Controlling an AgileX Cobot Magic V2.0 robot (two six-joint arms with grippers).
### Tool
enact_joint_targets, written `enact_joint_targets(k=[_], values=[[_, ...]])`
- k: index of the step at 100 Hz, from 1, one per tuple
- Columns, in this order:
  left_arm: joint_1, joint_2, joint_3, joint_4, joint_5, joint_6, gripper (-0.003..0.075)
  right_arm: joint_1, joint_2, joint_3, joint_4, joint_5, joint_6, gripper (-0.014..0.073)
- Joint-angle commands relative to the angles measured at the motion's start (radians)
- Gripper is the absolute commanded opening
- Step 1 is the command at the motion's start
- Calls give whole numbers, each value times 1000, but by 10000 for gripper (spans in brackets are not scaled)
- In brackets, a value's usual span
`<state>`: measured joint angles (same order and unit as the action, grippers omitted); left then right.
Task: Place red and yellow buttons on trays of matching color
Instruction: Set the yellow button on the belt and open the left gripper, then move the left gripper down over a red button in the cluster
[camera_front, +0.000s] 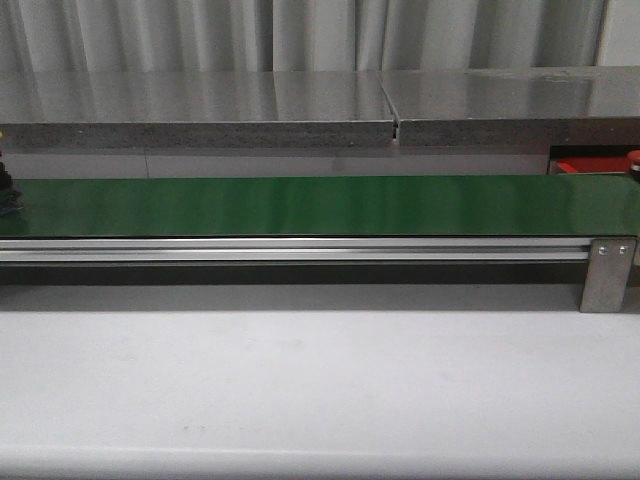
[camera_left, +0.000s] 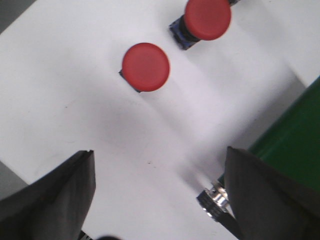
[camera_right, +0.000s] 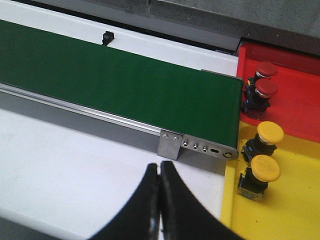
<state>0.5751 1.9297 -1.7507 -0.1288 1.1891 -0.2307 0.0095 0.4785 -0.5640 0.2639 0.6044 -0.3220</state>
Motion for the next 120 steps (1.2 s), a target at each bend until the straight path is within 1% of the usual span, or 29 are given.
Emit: enact_joint_targets(k=[1,20,31,41,63,87,111,120], values=[[19,-39,-33,-8,-13,19,533,1,2,-25,5,-67,-6,-118],[28,0,-32,-62,-93,83,533,1,2,-25,5,-67,-6,-118],[28,38,-32,-119,-105,114,533,1,2,-25,5,-67,-6,-118],[28,60,-32,-113,-120,114,533,1,2,-25,5,-67,-6,-118],[28,67,-32,-50,-180,114,533,1,2,-25,5,-66,-6,-118],[27,119,-33,-71,-219,114,533,1,2,-25,5,-66,-6,-118],[27,152,-33,-83,-306,114,533,1,2,-25,5,-66,-6,-118],[27,169,-33,-88,-317,114,531,1,2,-25,5,-66,-6,-118]])
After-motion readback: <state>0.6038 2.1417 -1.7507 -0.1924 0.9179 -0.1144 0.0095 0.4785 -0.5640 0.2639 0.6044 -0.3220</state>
